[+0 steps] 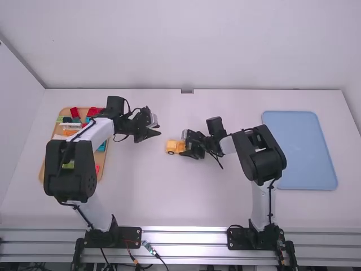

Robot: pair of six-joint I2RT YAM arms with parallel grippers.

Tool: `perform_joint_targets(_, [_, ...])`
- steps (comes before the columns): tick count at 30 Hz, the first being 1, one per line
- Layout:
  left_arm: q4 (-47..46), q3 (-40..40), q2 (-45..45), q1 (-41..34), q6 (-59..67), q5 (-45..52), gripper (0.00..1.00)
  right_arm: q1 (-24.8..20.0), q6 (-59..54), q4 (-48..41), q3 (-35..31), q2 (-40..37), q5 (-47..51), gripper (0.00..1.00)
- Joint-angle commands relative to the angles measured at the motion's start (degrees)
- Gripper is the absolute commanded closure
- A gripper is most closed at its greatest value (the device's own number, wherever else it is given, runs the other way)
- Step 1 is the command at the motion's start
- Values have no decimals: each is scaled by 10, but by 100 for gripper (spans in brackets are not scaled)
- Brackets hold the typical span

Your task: Assemble lego blocks to make yellow taxi

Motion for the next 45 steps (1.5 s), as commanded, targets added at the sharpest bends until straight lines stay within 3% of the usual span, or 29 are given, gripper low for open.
perform_joint_targets(1, [-4,-7,-8,-18,-22,-26,81,-1,3,-3,8,12,-1,40])
perform_joint_targets(2, [-7,-7,-8,-26,-11,-42,94,-1,3,-3,8,12,0,40])
perform_joint_targets(3, [-7,-7,-8,-31,-11,-47,98,-1,3,-3,8,12,0,40])
perform_joint_targets(9, [-11,-8,-7,-62,-2,-91,98,-1,3,-3,8,12,0,40])
perform_joint_targets(45, [38,-26,60,-62,3,-38,98,3,-10,-3,8,12,-3,41])
